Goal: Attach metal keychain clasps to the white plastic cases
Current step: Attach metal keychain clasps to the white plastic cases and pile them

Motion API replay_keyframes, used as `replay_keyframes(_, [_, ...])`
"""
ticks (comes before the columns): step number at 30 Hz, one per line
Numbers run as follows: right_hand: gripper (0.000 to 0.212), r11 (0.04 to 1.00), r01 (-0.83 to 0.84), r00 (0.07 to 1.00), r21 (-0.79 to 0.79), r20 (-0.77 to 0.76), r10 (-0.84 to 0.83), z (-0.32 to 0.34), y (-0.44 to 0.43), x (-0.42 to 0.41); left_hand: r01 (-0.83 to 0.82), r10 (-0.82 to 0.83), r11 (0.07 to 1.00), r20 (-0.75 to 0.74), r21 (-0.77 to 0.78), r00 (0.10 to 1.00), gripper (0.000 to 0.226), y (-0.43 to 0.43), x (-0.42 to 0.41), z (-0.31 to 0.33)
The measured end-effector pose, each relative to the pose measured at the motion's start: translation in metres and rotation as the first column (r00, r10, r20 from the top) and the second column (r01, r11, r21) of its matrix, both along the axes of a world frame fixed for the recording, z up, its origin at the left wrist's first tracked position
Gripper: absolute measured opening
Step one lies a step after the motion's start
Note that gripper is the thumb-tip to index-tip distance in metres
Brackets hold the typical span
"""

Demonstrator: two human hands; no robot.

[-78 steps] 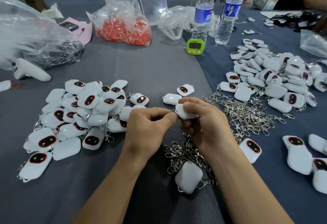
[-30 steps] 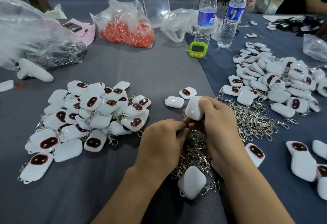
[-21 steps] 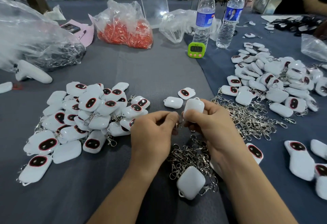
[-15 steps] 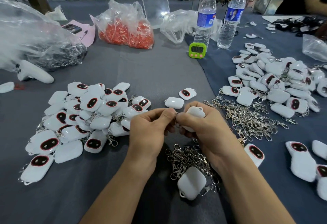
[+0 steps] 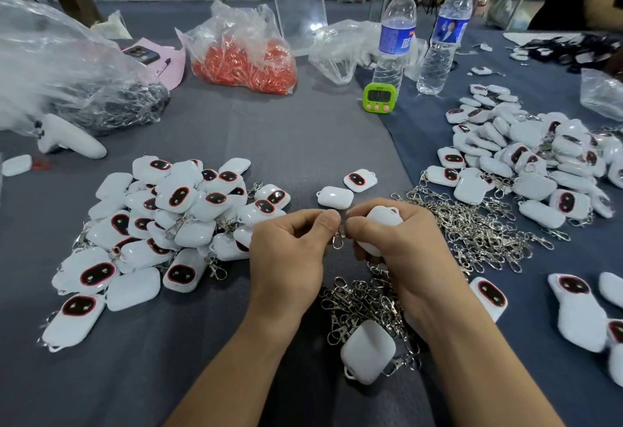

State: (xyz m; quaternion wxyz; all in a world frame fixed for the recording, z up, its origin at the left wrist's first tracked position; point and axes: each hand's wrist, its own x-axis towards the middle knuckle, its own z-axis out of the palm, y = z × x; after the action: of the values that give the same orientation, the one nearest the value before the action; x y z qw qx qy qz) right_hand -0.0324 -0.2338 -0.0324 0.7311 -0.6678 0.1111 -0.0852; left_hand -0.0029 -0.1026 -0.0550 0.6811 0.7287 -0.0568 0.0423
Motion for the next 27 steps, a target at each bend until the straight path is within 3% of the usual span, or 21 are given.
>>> replay_keyframes(6, [0.011,0.999,-0.040,0.994,-0.037,-0.099,0.036,-0.004,0.003,0.003,-0.030,0.027,0.997,0.042,0.073,0.999,0.024,0.003,0.002,0.001])
replay_keyframes(9, [0.008,0.998,0.018,0.997,-0.068,-0.075,-0.023,-0.005,0.005,0.004,-0.054,0.026,0.972,0.126,0.228,0.992,0.021,0.005,0.001,0.004])
replay_keyframes(13, [0.008,0.956,0.150,0.985,-0.253,-0.050,-0.168,-0.010,0.006,0.008,-0.130,-0.038,0.874,0.333,0.468,0.942,0.017,0.008,-0.002,0.003])
replay_keyframes(15, [0.007,0.922,0.178,0.980,-0.345,-0.023,-0.198,-0.012,0.006,0.009,-0.148,-0.064,0.841,0.368,0.520,0.928,0.019,0.008,-0.004,0.003])
replay_keyframes(18, [0.015,0.895,0.180,0.982,-0.408,0.028,-0.185,-0.013,0.005,0.009,-0.126,-0.024,0.876,0.302,0.465,0.953,0.008,0.007,-0.004,0.004])
replay_keyframes(23, [0.018,0.794,0.160,0.987,-0.586,0.074,-0.145,-0.014,0.002,0.005,-0.128,0.014,0.909,0.277,0.397,0.961,0.012,0.007,-0.003,0.003])
replay_keyframes(27, [0.014,0.835,0.169,0.986,-0.524,0.094,-0.140,-0.012,0.004,0.004,-0.148,0.055,0.929,0.270,0.339,0.961,0.009,0.008,-0.001,0.003])
